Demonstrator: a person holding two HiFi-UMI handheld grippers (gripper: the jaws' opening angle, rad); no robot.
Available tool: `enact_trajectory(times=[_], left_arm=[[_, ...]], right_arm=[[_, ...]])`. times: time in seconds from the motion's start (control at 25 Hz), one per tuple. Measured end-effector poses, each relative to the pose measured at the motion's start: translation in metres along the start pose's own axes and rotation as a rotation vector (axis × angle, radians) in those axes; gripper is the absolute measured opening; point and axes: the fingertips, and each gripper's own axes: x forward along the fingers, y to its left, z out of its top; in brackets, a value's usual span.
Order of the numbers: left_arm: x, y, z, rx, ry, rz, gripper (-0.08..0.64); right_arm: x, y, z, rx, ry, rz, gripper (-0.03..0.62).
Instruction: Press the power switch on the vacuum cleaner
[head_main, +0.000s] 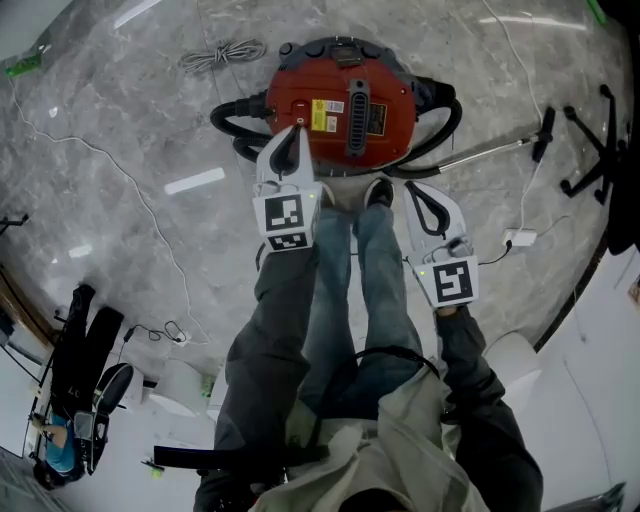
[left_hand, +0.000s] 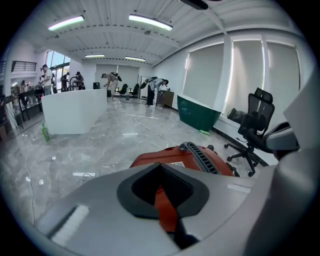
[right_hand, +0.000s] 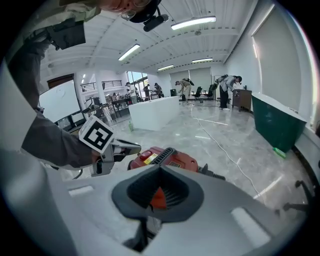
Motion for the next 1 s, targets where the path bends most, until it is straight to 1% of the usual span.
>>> enact_trajectory(times=[0.12,0.2,0.32,0.4,0.48,0.64,0.72,0.84,0.92,1.0], left_arm=[[-0.019,-0.009,-0.004,-0.040,-0.010,-0.008,0.000],[-0.032,-0.010,-0.004,-0.084,-0.019,0.002,0.000],[-0.057,-0.013,-0.001,-0.150,-0.042,0.012,0.003],[-0.076,-0.019,-0.001,-0.169,-0.045,0.004,0.003],[-0.098,-0.031,-0.005,-0.162,-0.034,-0.011,0.003],[-0.152,-0.061,-0.023,-0.103,0.014,-0.031,0.003],[-0.186,-0.078,-0.033,-0.101,0.037,-0.007,0.003],[-0.235,-0.107,-0.033,-0.152,0.041,0.070,0.003],[-0.260,-0.127,-0.013,-0.193,-0.007,0.110,0.003],[-0.284,-0.144,0.016,-0.225,-0.076,0.138,0.003]], right_arm=[[-0.006,0.000,-0.002,0.011,-0.002,-0.011,0.002],[-0.010,0.004,-0.001,0.018,-0.007,-0.012,0.002],[-0.018,0.014,0.004,0.019,-0.020,0.003,0.002],[-0.027,0.023,0.007,0.017,-0.035,0.024,0.002],[-0.038,0.034,0.008,0.017,-0.046,0.059,0.002],[-0.064,0.048,0.008,0.021,-0.057,0.153,0.002],[-0.085,0.051,0.012,-0.012,-0.068,0.203,0.002],[-0.130,0.047,0.020,-0.072,-0.080,0.266,0.002],[-0.163,0.038,0.032,-0.086,-0.094,0.281,0.002],[-0.195,0.029,0.049,-0.094,-0.125,0.278,0.002]])
